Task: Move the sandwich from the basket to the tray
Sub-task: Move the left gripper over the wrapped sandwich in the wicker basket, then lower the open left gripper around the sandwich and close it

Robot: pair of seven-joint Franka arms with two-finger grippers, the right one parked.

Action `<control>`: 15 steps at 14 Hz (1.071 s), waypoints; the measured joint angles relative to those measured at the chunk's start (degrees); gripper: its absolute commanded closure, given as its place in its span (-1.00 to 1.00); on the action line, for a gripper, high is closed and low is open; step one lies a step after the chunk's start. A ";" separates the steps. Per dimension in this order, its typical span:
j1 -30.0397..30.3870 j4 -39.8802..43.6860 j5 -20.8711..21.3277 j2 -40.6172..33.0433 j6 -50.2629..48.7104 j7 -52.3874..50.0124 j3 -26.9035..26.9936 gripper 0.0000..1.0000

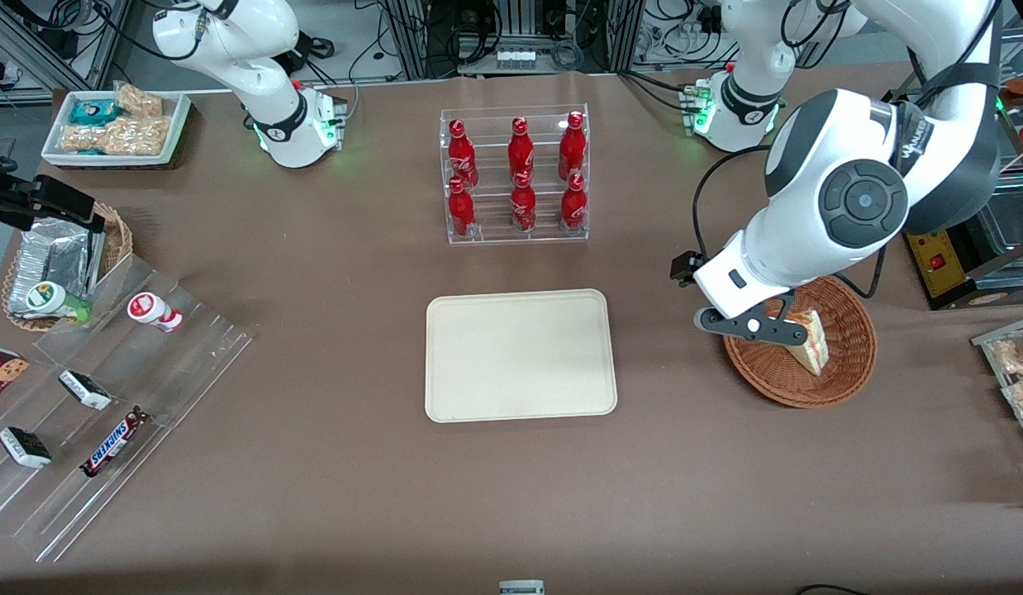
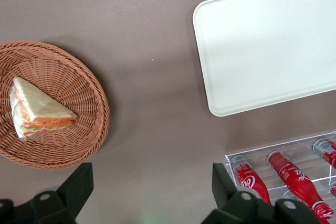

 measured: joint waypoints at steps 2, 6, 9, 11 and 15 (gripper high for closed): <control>0.07 0.22 0.02 0.00 -0.24 -0.07 0.05 -1.00; 0.43 0.23 0.23 -0.21 -3.22 -0.36 1.35 -1.00; 2.25 -1.88 0.64 -1.13 -5.21 -0.82 5.19 -1.00; 4.00 -4.65 0.65 -2.26 -4.51 -0.82 8.69 -1.00; 5.29 -11.01 0.69 -3.63 1.59 -6.43 13.42 -1.00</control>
